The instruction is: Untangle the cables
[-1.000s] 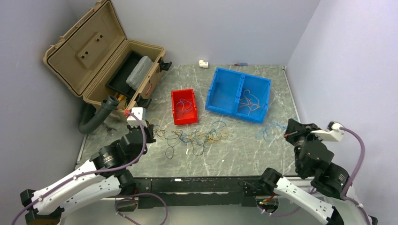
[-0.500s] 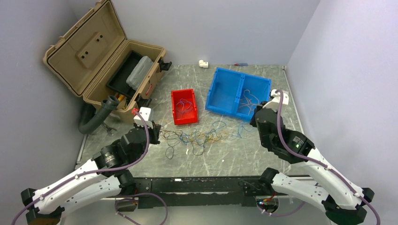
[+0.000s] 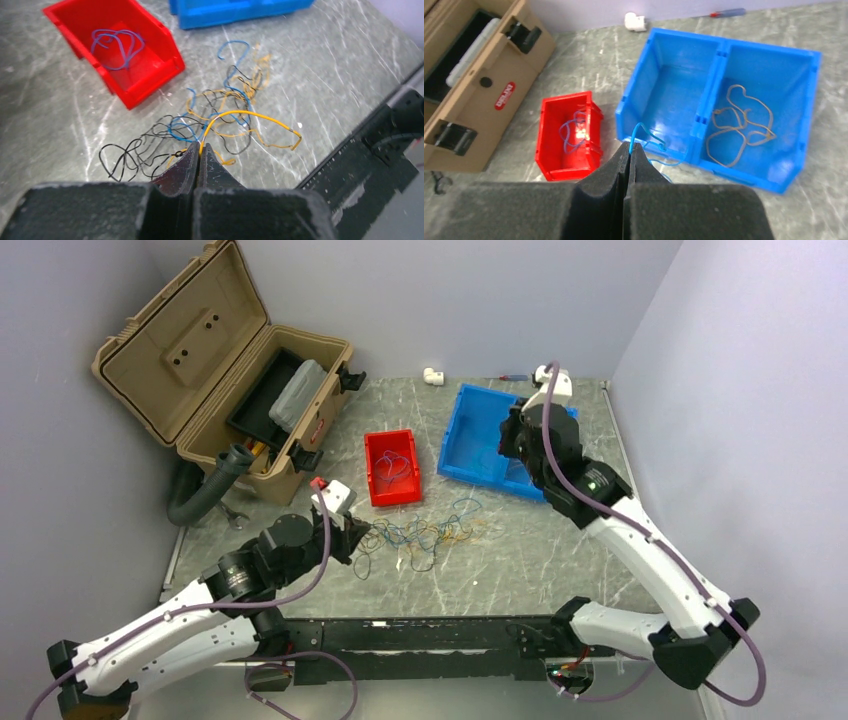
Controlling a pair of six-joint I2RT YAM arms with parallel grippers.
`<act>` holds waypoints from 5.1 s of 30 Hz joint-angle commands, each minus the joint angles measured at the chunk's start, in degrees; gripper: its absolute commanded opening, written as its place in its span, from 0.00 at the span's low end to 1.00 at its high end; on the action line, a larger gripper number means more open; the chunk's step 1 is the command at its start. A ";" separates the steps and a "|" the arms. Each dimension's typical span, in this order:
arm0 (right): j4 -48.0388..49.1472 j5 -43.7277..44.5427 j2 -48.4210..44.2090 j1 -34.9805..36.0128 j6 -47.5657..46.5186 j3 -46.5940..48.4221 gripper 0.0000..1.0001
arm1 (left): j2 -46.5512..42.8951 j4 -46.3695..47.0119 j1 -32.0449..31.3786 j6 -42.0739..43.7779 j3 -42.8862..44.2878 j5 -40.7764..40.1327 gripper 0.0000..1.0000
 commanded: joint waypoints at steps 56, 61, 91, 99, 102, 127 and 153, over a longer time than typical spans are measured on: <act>19.60 -37.28 46.99 2.97 -8.97 18.62 0.66 | -3.39 -4.12 -0.64 -0.27 2.88 10.45 0.00; 20.70 -41.73 35.79 2.92 -9.91 9.65 0.83 | -2.94 -3.66 -0.64 -0.24 3.09 10.84 0.00; 27.01 -68.50 -2.24 7.87 -10.74 -22.10 0.69 | 10.06 4.10 -0.98 0.84 8.65 16.86 0.00; 29.56 -68.40 -0.19 9.42 -9.11 -22.91 0.54 | 9.36 3.56 -1.03 1.01 8.45 15.94 0.00; 30.43 -68.19 0.74 10.53 -8.82 -22.73 0.42 | 9.23 3.47 -1.04 1.01 8.46 15.81 0.00; 17.41 -41.39 -9.43 11.66 -8.43 -22.39 0.00 | -0.55 -2.75 -0.51 -3.14 6.60 5.40 0.89; 12.29 -50.38 -10.18 11.62 -11.42 -15.83 0.00 | 18.47 3.22 -0.42 13.13 12.90 7.59 0.57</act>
